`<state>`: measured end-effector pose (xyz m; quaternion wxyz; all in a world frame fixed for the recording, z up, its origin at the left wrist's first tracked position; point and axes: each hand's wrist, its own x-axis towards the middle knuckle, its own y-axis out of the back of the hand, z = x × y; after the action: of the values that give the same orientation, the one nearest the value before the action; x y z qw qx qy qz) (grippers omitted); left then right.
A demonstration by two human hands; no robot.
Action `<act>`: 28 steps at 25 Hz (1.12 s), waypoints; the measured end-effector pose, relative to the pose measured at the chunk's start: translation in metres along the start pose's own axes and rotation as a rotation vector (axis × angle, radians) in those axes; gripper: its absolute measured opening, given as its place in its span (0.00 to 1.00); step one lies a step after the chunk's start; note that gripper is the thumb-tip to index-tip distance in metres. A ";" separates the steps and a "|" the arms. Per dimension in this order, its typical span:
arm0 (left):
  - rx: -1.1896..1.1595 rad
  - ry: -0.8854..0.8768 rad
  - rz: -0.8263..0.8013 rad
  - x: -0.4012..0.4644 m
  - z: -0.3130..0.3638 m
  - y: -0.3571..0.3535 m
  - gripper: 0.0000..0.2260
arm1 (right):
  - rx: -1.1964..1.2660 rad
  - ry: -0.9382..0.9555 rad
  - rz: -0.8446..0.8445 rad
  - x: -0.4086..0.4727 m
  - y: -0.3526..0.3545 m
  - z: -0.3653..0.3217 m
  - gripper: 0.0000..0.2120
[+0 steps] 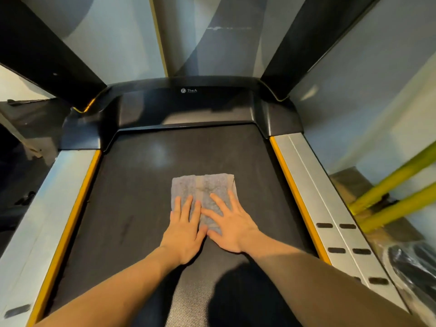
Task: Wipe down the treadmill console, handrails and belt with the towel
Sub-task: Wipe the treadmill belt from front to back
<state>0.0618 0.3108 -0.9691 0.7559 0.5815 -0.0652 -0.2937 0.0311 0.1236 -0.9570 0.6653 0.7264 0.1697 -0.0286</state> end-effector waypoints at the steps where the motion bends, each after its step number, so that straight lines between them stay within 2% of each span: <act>1: 0.009 -0.014 -0.009 0.010 0.020 -0.005 0.38 | 0.001 -0.031 -0.002 -0.010 0.001 0.019 0.32; 5: 0.098 -0.078 -0.075 0.044 0.100 -0.020 0.33 | 0.046 -0.154 0.007 -0.054 0.002 0.090 0.33; 8: 0.120 -0.107 -0.119 0.060 0.138 -0.023 0.31 | 0.066 -0.178 0.032 -0.070 0.003 0.126 0.33; 12: 0.110 -0.118 -0.131 0.065 0.139 -0.026 0.33 | 0.049 -0.132 0.060 -0.064 0.003 0.135 0.34; 16: 0.098 -0.140 -0.200 0.066 0.133 -0.022 0.36 | -0.079 -0.070 0.025 -0.054 -0.010 0.149 0.41; 18: 0.082 -0.164 -0.252 0.064 0.132 -0.011 0.37 | -0.043 -0.094 -0.018 -0.057 -0.008 0.147 0.40; 21: 0.092 -0.206 -0.262 0.058 0.137 0.008 0.38 | 0.032 -0.126 0.038 -0.068 -0.003 0.128 0.34; 24: 0.149 -0.241 -0.248 0.038 0.146 0.005 0.37 | 0.225 -0.250 -0.055 -0.086 0.008 0.111 0.32; 26: 0.067 -0.238 -0.239 0.019 0.145 -0.009 0.37 | 0.296 -0.316 -0.082 -0.107 0.009 0.099 0.31; 28: -0.017 -0.240 -0.244 -0.010 0.147 -0.023 0.36 | 0.188 -0.251 0.116 -0.138 -0.007 0.080 0.27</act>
<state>-0.0199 0.1893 -0.9417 0.7063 0.5393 -0.0814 -0.4513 -0.0857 0.0174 -0.9355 0.6111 0.7846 0.0397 -0.0964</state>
